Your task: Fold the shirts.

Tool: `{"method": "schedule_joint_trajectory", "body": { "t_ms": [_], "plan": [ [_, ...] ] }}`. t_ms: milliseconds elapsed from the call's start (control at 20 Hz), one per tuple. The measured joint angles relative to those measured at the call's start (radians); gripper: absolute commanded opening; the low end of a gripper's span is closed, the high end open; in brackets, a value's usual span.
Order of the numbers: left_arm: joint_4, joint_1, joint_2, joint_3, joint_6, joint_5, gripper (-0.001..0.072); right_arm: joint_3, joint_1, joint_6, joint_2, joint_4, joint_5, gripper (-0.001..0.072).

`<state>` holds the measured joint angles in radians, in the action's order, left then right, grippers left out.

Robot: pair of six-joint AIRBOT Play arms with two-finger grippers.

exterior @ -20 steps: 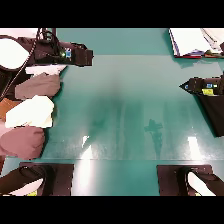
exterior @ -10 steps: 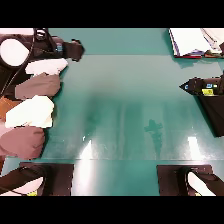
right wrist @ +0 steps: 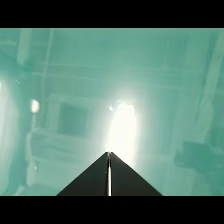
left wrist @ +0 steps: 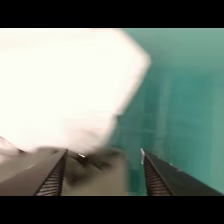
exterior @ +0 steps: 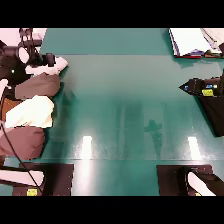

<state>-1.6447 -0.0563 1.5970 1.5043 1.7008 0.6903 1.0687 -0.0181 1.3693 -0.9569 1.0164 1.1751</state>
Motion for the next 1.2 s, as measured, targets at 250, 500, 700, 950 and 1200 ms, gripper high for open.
{"method": "schedule_joint_trajectory", "body": {
  "t_ms": [250, 500, 700, 950, 1200],
  "plan": [
    [-0.001, -0.059, 0.142, 0.001, 0.001, -0.108, 0.0540, 0.000, 0.000, 0.000, 0.000, -0.002, 0.035, 0.0015],
    [-0.002, -0.072, 0.190, 0.008, 0.002, -0.153, 0.0021, 0.000, 0.000, 0.000, 0.000, -0.002, 0.047, 0.0014],
    [0.000, -0.074, 0.165, 0.078, 0.003, -0.091, 0.0019, 0.004, 0.000, 0.000, 0.000, -0.002, 0.047, 0.0014],
    [0.003, -0.048, -0.051, 0.206, -0.024, -0.047, 0.0019, 0.114, 0.000, 0.000, 0.000, -0.002, 0.019, 0.0014],
    [0.006, 0.095, -0.308, 0.258, -0.107, 0.074, 0.0019, 0.291, 0.000, -0.001, 0.000, 0.002, -0.004, 0.0014]
  ]
}}
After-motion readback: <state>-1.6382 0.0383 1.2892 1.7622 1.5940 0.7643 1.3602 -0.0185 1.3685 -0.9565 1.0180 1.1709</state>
